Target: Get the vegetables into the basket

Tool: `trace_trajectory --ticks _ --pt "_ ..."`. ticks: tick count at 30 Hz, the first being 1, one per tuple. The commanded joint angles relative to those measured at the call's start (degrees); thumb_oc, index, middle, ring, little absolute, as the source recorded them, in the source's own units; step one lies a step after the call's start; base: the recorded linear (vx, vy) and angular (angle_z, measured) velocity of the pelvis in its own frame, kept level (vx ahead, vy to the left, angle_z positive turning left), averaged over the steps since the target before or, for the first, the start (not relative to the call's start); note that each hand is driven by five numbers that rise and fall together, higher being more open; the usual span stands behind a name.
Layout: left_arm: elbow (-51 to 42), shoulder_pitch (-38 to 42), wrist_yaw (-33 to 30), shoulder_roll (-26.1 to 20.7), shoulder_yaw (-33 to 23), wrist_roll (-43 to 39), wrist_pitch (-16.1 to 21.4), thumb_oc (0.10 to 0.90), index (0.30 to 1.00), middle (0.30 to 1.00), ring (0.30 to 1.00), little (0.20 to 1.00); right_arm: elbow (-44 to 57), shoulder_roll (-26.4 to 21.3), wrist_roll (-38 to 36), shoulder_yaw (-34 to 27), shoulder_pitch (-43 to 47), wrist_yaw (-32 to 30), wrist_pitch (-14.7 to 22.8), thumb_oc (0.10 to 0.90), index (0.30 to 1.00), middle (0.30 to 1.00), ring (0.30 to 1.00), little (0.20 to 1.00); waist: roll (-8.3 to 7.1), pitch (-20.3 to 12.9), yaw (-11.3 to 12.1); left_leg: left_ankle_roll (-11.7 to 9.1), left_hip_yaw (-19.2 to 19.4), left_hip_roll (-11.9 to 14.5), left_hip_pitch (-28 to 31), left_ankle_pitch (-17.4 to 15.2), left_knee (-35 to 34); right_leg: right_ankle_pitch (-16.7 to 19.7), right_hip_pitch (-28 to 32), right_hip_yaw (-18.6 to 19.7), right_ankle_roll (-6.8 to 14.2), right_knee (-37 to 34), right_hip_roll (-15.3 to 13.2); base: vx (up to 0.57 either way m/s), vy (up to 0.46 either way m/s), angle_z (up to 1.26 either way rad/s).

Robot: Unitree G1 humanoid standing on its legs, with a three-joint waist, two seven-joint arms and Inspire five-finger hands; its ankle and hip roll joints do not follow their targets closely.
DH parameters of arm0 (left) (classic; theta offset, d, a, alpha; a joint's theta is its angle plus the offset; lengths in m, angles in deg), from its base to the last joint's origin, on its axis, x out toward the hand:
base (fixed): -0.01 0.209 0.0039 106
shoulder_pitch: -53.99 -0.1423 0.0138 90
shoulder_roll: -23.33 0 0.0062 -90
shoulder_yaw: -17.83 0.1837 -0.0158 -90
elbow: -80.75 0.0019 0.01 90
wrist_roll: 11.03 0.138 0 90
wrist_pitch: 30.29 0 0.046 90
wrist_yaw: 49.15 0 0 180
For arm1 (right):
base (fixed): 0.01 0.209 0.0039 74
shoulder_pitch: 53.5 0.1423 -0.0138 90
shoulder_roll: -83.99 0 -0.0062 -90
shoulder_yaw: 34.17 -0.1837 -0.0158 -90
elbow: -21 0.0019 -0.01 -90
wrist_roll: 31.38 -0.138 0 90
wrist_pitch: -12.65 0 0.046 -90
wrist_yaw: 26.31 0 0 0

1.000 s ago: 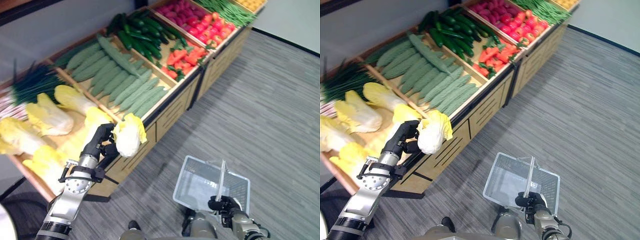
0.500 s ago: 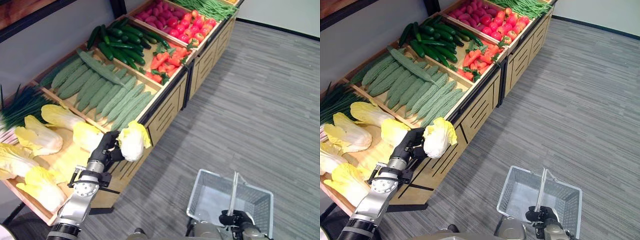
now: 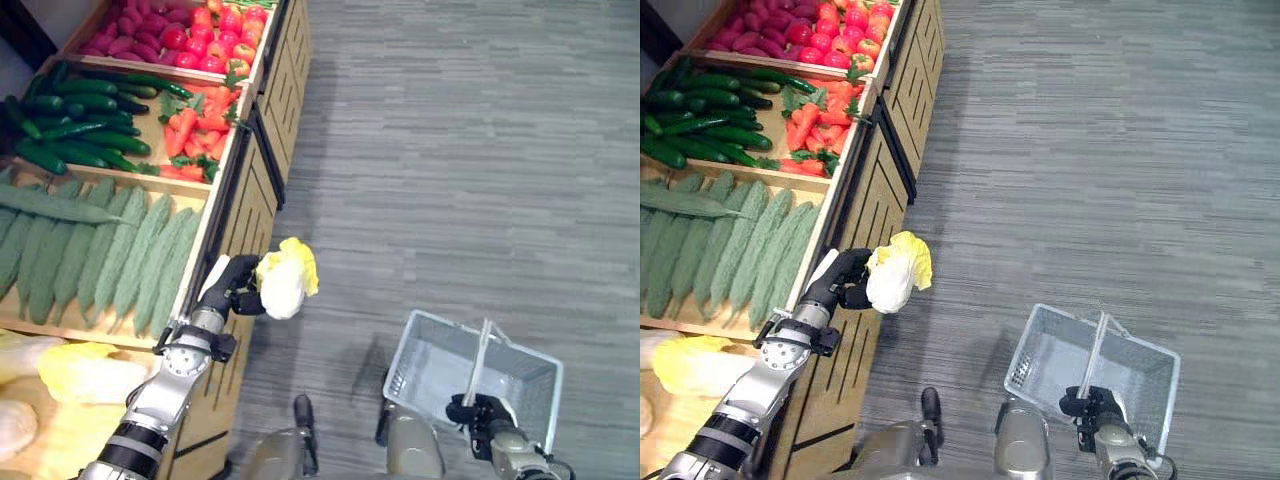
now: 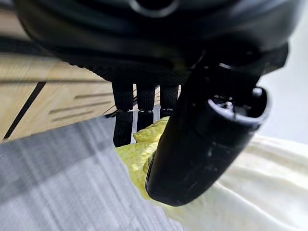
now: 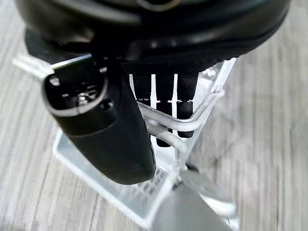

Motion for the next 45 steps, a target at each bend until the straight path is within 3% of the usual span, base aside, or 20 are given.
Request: trace_trajectory --ticks 1,3,4,5,6,7,8,9,10,11,19,27,36,45 --pt "-6.86 1.67 -0.78 -3.48 -2.62 2.2 5.25 0.4 0.3 0.3 0.3 0.3 0.03 1.53 1.36 2.52 4.78 0.63 0.97 0.4 0.3 0.3 0.3 0.3 -1.46 -2.57 2.37 -7.27 0.8 5.85 0.78 2.48 -7.57 2.81 5.38 2.19 9.1 -4.26 -5.92 -0.04 0.311 -0.01" --pt "-6.91 1.51 -0.75 -3.45 -2.64 2.19 5.27 0.4 0.3 0.3 0.3 0.3 0.03 1.55 1.48 2.58 5.07 0.57 0.92 0.4 0.3 0.3 0.3 0.3 -1.54 -2.65 2.46 -7.08 1.22 5.51 0.86 2.19 -7.72 3.52 4.86 1.97 9.1 -4.22 -6.11 -0.01 0.196 -0.19" --pt "-6.94 1.14 -0.65 -3.57 -2.75 2.5 5.18 0.4 0.3 0.3 0.3 0.3 -0.18 1.73 1.77 2.88 5.53 0.58 0.9 0.4 0.3 0.3 0.3 0.3 -1.68 -2.63 2.82 -6.87 2.41 5.46 1.23 1.74 -7.72 4.39 4.32 0.55 9.1 -4.03 -6.39 0.0 0.175 -0.5" --pt "-6.94 0.4 -0.39 -3.81 -3.32 2.86 4.95 0.4 0.3 0.3 0.3 0.3 -0.29 2.3 1.99 3.35 6.16 0.56 0.95 0.4 0.3 0.3 0.3 0.3 -1.9 -2.14 3.7 -6.41 4.15 5.69 1.89 1.38 -7.72 4.29 3.92 -3.6 9.1 -2.45 -6.47 0.0 0.17 -0.61" --pt "-7.06 -0.19 -0.16 -4.1 -3.8 2.99 4.87 0.4 0.3 0.3 0.3 0.3 -0.21 2.56 1.94 3.72 6.31 0.64 1.07 0.4 0.3 0.3 0.3 0.3 -1.83 -1.52 4.17 -6.26 5.08 6.26 2.38 1.14 -7.72 2.95 4.12 -5.53 9.1 -0.62 -5.9 -0.01 0.114 -0.66" --pt "-7.11 -0.24 -0.14 -4.12 -3.85 2.99 4.86 0.4 0.3 0.3 0.3 0.3 -0.21 2.57 1.94 3.76 6.32 0.64 1.07 0.4 0.3 0.3 0.3 0.3 -1.81 -1.39 4.15 -6.28 5.08 6.31 2.53 1.1 -7.72 2.81 4.18 -5.51 9.1 -0.45 -5.88 -0.02 0.085 -0.69" --pt "-7.13 -0.75 0.09 -4.3 -4.25 3.32 4.74 0.4 0.3 0.3 0.3 0.3 -0.15 2.85 1.81 4.28 6.38 0.87 1.17 0.4 0.3 0.3 0.3 0.3 -1.96 -1.01 4.25 -5.94 5.89 6.55 2.68 1.15 -7.72 0.95 4.25 -5.81 8.99 1.45 -4.7 -0.03 0.119 -0.52" --pt "-7.2 -1.07 -0.11 -4.3 -4.5 2.89 4.71 0.4 0.3 0.3 0.3 0.3 0.38 2.88 1.58 4.9 5.97 0.98 1.52 0.4 0.3 0.3 0.3 0.3 -1.86 -0.52 3.69 -5.28 6.04 6.62 2.74 1.61 -7.72 -2.15 3.66 -2.64 8.14 4.25 -0.92 -0.03 0.119 -0.25" --pt "-7.2 -1.09 -0.11 -4.28 -4.52 2.88 4.71 0.4 0.3 0.3 0.3 0.3 0.39 2.87 1.58 4.93 5.96 0.97 1.52 0.4 0.3 0.3 0.3 0.3 -1.86 -0.53 3.78 -5.31 6.15 6.64 2.76 1.56 -7.72 -2.38 3.44 -2.47 8.12 4.61 -0.93 -0.02 0.102 -0.02" --pt "-6.86 -0.67 -0.02 -4.12 -4.74 2.97 4.4 0.4 0.3 0.3 0.3 0.3 0.85 3.14 0.93 5.43 5.5 0.95 1.92 0.4 0.3 0.3 0.3 0.3 -1.86 -0.68 4.46 -5.06 6.52 6.75 2.64 1.88 -7.72 -5.82 4.92 -2.71 6.92 4.94 1.31 0.0 0.032 -0.05" --pt "-6.41 -1.25 0.43 -2.86 -4.61 3.13 4.06 0.4 0.3 0.3 0.3 0.3 1.26 2.96 1.73 6.05 4.39 1.17 1.96 0.4 0.3 0.3 0.3 0.3 -2.74 -2.23 4.46 -6.58 6.71 7.63 3.95 2.5 -7.72 -5.5 9.88 -5.11 6.46 -2.91 3.24 0.02 -0.03 -0.09" --pt "-4.78 -1.76 1.43 -3.19 -3.94 4.12 3.34 0.4 0.3 0.3 0.3 0.3 3.11 2.17 2.19 6.18 4.65 1.03 1.71 0.4 0.3 0.3 0.3 0.3 -2.89 -3.62 4.6 -7.52 5.89 8.4 4.12 3.28 -7.72 -4.99 11.95 -6.66 6.22 -5.67 3.65 0.02 -0.061 0.1" --pt "0.11 2.15 2.97 -5.08 -0.04 10.69 1.97 0.4 0.3 0.3 0.3 0.3 10.37 -0.21 3.73 8.39 8.8 0.6 0.9 0.4 0.3 0.3 0.3 0.3 -2.06 -4.41 4.61 -8.08 5.67 8.99 4.38 3.57 -7.72 -5.0 12.63 -6.83 5.99 -6.42 4.1 0.01 -0.022 0.06" --pt "1.61 8.52 3.44 -7.11 5.55 24.2 0.46 0.4 0.3 0.3 0.3 0.3 19.4 -1.93 5.13 11.03 13.17 0.18 0.14 0.4 0.3 0.3 0.3 0.3 -1.85 -4.58 4.58 -8.25 5.53 9.6 3.88 3.79 -7.72 -5.0 12.06 -6.18 5.74 -6.67 4.81 0.0 -0.002 0.0"
